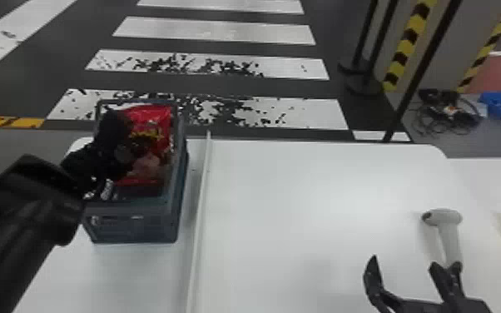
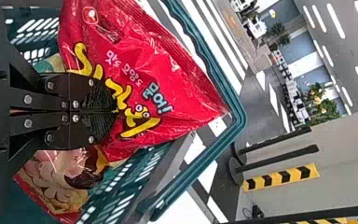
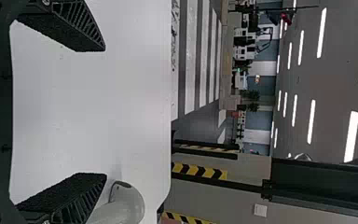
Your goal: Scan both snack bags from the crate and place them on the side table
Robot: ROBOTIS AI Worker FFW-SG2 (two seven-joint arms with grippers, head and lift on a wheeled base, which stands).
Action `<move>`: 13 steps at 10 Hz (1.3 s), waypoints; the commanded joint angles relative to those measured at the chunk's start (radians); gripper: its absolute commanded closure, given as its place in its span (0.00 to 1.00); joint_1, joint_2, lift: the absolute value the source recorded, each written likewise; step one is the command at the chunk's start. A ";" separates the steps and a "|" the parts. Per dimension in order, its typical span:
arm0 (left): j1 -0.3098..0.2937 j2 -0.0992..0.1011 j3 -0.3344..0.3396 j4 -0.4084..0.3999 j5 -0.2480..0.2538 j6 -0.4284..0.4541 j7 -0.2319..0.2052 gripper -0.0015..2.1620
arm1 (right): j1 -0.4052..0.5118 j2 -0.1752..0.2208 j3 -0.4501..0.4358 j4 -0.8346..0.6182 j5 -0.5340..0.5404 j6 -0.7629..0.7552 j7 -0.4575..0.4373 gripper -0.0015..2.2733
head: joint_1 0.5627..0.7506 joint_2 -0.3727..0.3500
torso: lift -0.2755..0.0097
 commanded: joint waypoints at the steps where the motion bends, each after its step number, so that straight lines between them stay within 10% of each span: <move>1: 0.041 0.021 0.030 -0.070 0.024 0.027 -0.022 0.99 | -0.003 0.001 0.002 0.000 0.000 0.004 0.000 0.01 | 0.70 0.47 | 0.63; 13: 0.145 0.049 0.191 -0.159 0.164 -0.101 -0.216 0.99 | -0.027 0.001 0.015 0.023 0.000 0.056 -0.002 0.01 | 0.70 0.50 | 0.63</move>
